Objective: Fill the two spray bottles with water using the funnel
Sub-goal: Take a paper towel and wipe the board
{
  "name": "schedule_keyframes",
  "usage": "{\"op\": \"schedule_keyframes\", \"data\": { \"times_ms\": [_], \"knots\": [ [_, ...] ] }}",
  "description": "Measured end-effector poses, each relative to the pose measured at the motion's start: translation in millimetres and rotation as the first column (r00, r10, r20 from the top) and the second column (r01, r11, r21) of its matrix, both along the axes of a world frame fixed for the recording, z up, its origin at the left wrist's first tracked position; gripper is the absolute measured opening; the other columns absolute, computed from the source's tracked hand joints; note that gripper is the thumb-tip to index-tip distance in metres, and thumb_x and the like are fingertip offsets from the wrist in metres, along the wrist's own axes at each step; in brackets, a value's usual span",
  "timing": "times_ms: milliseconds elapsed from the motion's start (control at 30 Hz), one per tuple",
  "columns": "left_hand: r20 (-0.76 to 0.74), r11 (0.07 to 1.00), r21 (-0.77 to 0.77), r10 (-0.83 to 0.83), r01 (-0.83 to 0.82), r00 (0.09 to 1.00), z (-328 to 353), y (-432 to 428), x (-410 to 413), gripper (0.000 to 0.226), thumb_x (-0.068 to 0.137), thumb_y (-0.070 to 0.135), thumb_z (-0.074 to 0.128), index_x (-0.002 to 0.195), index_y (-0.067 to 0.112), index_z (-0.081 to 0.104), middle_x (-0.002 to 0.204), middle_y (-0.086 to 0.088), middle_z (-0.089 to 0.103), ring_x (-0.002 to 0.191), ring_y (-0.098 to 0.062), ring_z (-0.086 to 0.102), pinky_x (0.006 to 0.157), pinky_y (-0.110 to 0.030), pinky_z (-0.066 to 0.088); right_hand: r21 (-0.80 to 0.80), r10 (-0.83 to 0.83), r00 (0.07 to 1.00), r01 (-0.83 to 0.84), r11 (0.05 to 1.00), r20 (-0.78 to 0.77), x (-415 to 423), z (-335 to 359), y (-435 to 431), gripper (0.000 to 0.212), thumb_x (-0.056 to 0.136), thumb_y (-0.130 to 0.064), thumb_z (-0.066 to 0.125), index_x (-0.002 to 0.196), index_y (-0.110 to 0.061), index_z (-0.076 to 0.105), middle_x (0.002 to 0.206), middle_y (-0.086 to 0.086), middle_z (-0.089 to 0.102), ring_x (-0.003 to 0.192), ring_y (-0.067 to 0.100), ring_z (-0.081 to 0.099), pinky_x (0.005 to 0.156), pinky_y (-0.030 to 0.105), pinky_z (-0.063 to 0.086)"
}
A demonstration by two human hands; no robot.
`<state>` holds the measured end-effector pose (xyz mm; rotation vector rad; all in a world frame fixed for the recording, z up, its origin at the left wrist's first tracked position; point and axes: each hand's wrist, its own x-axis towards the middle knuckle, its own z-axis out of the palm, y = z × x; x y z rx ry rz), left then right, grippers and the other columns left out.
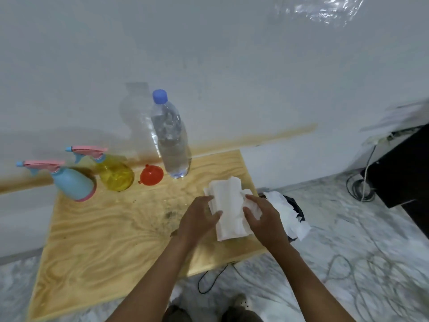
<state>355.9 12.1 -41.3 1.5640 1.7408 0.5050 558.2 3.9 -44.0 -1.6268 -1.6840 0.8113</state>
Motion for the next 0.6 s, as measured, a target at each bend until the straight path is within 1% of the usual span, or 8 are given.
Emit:
{"op": "schedule_keyframes", "data": {
  "times_ms": [33, 67, 133, 200, 333, 433, 500, 600],
  "knots": [
    [-0.017, 1.000, -0.020, 0.000, 0.000, 1.000, -2, 3, 11, 0.056, 0.088, 0.036, 0.070, 0.138, 0.017, 0.054, 0.138, -0.002, 0.054, 0.126, -0.019, 0.053, 0.091, -0.020, 0.038, -0.009, -0.010, 1.000, 0.010, 1.000, -0.004, 10, -3, 1, 0.037, 0.091, -0.015, 0.067, 0.128, -0.017, 0.061, 0.118, -0.011, 0.062, 0.110, 0.003, 0.055, 0.092, 0.003, 0.034],
    [-0.033, 1.000, -0.006, 0.000, -0.001, 0.999, -7, 6, 22, 0.056, 0.088, 0.037, 0.070, 0.138, 0.018, 0.053, 0.139, -0.002, 0.053, 0.126, -0.019, 0.052, 0.092, -0.022, 0.040, -0.020, -0.018, 1.000, 0.018, 1.000, -0.009, 20, -6, 2, 0.037, 0.091, -0.015, 0.067, 0.128, -0.016, 0.061, 0.119, -0.010, 0.062, 0.111, 0.003, 0.055, 0.092, 0.002, 0.034],
    [-0.053, 1.000, -0.008, 0.007, -0.007, 0.999, -15, 12, 43, 0.054, 0.087, 0.039, 0.069, 0.136, 0.020, 0.053, 0.139, -0.001, 0.052, 0.126, -0.018, 0.052, 0.094, -0.029, 0.045, -0.036, -0.032, 0.999, 0.031, 0.999, -0.020, 37, -12, 4, 0.037, 0.091, -0.014, 0.066, 0.128, -0.015, 0.061, 0.120, -0.007, 0.063, 0.111, 0.003, 0.055, 0.092, -0.002, 0.032],
    [-0.095, 0.999, -0.022, 0.022, -0.024, 0.995, -24, 19, 61, 0.054, 0.087, 0.041, 0.069, 0.135, 0.022, 0.052, 0.141, 0.002, 0.049, 0.127, -0.018, 0.050, 0.094, -0.034, 0.048, -0.047, -0.048, 0.999, 0.047, 0.998, -0.022, 53, -17, 6, 0.037, 0.092, -0.014, 0.066, 0.128, -0.014, 0.061, 0.118, -0.008, 0.062, 0.110, 0.002, 0.053, 0.091, -0.004, 0.030],
    [-0.240, 0.995, -0.099, -0.025, 0.001, 0.971, -41, 36, 88, 0.070, 0.086, 0.050, 0.065, 0.145, 0.023, 0.040, 0.154, -0.001, 0.031, 0.137, -0.022, 0.039, 0.097, -0.036, 0.046, -0.057, -0.093, 0.995, 0.092, 0.994, -0.018, 84, -30, 10, 0.036, 0.092, -0.015, 0.065, 0.128, -0.015, 0.061, 0.116, -0.013, 0.060, 0.111, -0.001, 0.051, 0.093, -0.005, 0.028],
    [-0.350, 0.986, -0.165, -0.079, 0.022, 0.933, -51, 45, 101, 0.078, 0.086, 0.054, 0.063, 0.149, 0.020, 0.032, 0.152, -0.004, 0.028, 0.140, -0.025, 0.031, 0.098, -0.038, 0.043, -0.075, -0.155, 0.988, 0.153, 0.985, -0.011, 109, -42, 13, 0.036, 0.093, -0.015, 0.064, 0.128, -0.013, 0.060, 0.114, -0.015, 0.057, 0.109, -0.001, 0.049, 0.091, -0.006, 0.027],
    [-0.417, 0.984, -0.179, -0.100, 0.027, 0.903, -56, 49, 105, 0.077, 0.085, 0.054, 0.064, 0.146, 0.017, 0.034, 0.152, -0.005, 0.027, 0.138, -0.026, 0.030, 0.097, -0.038, 0.043, -0.107, -0.176, 0.984, 0.177, 0.978, 0.018, 126, -51, 14, 0.037, 0.095, -0.020, 0.062, 0.131, -0.014, 0.058, 0.118, -0.013, 0.056, 0.111, 0.000, 0.048, 0.091, 0.000, 0.029],
    [-0.478, 0.985, -0.167, -0.109, 0.032, 0.872, -62, 52, 109, 0.073, 0.084, 0.052, 0.066, 0.142, 0.016, 0.039, 0.150, -0.005, 0.029, 0.135, -0.027, 0.033, 0.095, -0.039, 0.045, -0.160, -0.201, 0.977, 0.210, 0.965, 0.071, 152, -69, 19, 0.040, 0.096, -0.026, 0.059, 0.134, -0.018, 0.054, 0.131, -0.006, 0.057, 0.121, 0.008, 0.051, 0.096, 0.017, 0.035]
  ]
}}
